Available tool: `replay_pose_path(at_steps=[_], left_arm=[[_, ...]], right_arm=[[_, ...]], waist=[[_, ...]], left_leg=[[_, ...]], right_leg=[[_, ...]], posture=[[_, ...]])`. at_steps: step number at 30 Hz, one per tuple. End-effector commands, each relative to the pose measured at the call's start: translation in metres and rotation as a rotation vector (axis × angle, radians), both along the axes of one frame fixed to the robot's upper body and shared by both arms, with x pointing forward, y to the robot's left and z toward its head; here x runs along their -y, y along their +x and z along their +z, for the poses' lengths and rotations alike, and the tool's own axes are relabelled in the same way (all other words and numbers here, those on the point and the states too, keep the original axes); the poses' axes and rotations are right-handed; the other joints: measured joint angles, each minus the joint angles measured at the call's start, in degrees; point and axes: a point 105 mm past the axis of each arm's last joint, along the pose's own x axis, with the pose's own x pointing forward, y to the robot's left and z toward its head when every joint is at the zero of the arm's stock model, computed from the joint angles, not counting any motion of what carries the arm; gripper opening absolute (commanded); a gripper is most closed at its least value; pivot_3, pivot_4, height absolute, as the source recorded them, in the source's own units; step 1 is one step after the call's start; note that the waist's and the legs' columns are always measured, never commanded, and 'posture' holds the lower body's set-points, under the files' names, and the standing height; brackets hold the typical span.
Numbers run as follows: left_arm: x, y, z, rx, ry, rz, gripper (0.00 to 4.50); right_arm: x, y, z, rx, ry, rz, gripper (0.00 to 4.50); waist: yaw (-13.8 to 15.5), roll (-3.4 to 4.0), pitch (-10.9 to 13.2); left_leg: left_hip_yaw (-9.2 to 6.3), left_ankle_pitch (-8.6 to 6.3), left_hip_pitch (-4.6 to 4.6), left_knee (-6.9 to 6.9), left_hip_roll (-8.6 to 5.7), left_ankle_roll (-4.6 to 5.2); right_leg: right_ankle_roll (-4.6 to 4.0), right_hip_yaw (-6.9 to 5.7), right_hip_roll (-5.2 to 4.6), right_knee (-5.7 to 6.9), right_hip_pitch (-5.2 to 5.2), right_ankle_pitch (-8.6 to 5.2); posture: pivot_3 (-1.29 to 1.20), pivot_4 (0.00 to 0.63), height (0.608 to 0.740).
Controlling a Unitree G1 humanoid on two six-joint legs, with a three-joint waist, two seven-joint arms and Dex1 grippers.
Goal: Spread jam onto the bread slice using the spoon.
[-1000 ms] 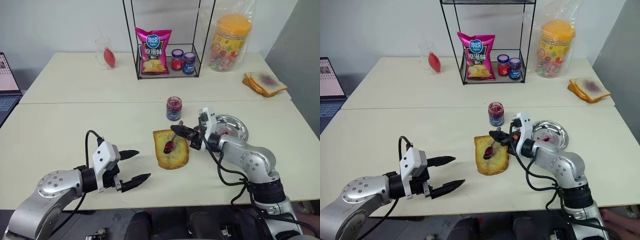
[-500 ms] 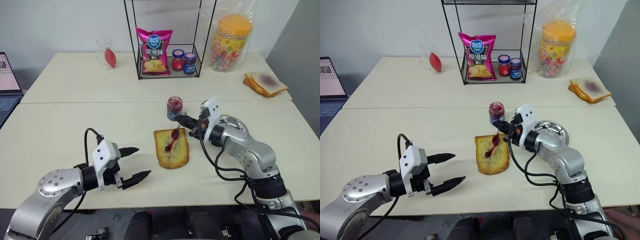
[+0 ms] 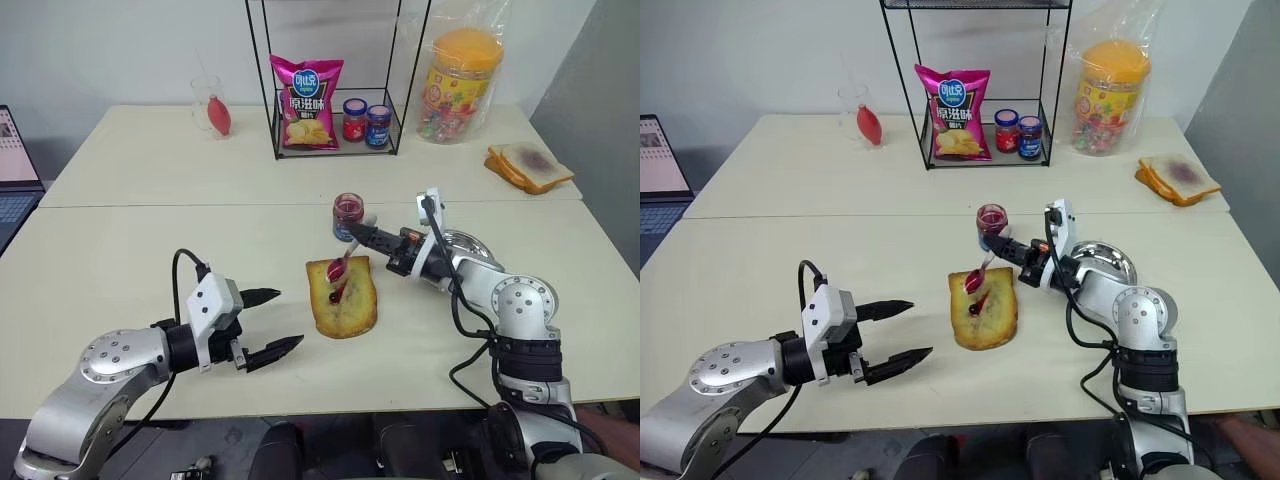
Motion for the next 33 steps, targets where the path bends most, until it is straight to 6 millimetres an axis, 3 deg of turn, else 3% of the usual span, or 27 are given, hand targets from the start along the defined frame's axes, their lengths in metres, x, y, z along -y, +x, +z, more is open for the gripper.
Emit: replay_pose_path(at_steps=[1,9,21,29,33], left_arm=[[0.002,-0.002,0.005,0.029,0.005,-0.011,4.5],[0.001,-0.002,0.005,0.03,0.012,-0.008,4.5],[0.001,0.001,0.005,0.036,0.014,-0.013,4.5],[0.001,0.002,0.005,0.039,0.015,-0.015,4.5],[0.002,0.003,0.005,0.039,0.014,-0.017,4.5]], right_arm=[[0.002,0.001,-0.01,-0.058,0.026,-0.022,0.02],[0.012,0.007,-0.031,-0.077,-0.058,-0.07,0.02],[0.037,0.014,-0.033,-0.016,-0.157,-0.11,0.02],[0.026,0.012,0.012,0.007,0.018,-0.057,0.02],[0.014,0.004,0.021,-0.012,0.08,-0.004,0.02]], waist=[[-0.02,0.0,0.0],[-0.03,0.0,0.0],[-0.01,-0.01,-0.01],[0.0,-0.02,-0.01],[-0.04,-0.01,-0.01]], left_leg=[[-0.01,0.0,0.01,0.0,0.0,0.0],[0.01,0.0,0.0,-0.01,0.0,0.0],[0.0,0.0,0.01,0.0,-0.01,0.0],[0.01,0.0,0.01,0.0,-0.01,0.0],[-0.01,0.0,0.02,-0.02,0.01,0.0]], right_leg=[[0.0,-0.01,0.0,0.0,0.01,0.0],[0.0,-0.01,0.0,-0.02,0.0,-0.01],[0.01,-0.01,0.0,-0.02,0.02,-0.01],[0.01,0.0,0.0,-0.01,0.02,0.0],[0.01,-0.01,0.02,0.0,0.01,0.0]], posture=[[0.0,0.15,0.74],[0.0,0.15,0.74],[0.0,0.15,0.74],[0.0,0.15,0.74],[0.0,0.15,0.74]])
